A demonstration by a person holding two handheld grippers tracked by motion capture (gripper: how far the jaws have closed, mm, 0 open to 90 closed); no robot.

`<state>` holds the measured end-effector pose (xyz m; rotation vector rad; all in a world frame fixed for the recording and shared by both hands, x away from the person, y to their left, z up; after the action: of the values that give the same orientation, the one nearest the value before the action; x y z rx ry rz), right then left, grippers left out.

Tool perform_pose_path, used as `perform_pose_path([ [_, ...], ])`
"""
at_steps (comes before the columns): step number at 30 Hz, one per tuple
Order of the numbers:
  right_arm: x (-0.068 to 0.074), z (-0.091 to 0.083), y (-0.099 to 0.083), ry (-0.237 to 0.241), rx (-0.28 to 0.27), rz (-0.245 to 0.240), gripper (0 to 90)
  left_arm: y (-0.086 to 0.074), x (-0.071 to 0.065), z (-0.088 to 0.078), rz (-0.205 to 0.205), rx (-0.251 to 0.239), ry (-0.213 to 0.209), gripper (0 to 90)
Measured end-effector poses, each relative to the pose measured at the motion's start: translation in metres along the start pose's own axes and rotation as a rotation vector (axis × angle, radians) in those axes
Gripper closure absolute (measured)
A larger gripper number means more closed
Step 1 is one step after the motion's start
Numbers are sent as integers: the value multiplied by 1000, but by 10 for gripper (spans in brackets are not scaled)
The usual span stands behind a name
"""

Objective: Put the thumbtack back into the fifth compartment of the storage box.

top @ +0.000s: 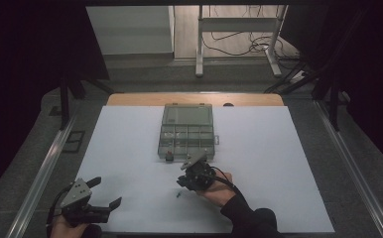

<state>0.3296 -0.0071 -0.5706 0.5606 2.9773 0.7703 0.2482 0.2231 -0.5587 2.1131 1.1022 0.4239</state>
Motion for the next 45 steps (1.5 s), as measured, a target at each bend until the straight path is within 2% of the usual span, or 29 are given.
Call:
perform_pose_path([
  [12,-21,-4,17,-24,-56,44,828,0,0,0,0,-1,0,21],
  [36,-58,8,56,-72,-112,84,828,0,0,-1,-2,-6,-6,21],
  [45,-67,13,69,-82,-127,100,827,0,0,0,3,-4,-6,21],
])
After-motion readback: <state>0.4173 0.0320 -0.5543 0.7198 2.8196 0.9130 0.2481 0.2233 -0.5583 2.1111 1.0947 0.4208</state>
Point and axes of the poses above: each handheld gripper's, and its own axes: z roughly forward along the jaws, y roughly out of its top, x roughly to its left, the point moved 10 cm from there along z, roughly forward along the jaws, and after that the axes turned 11 degrees about x, right-handed, at the moved point
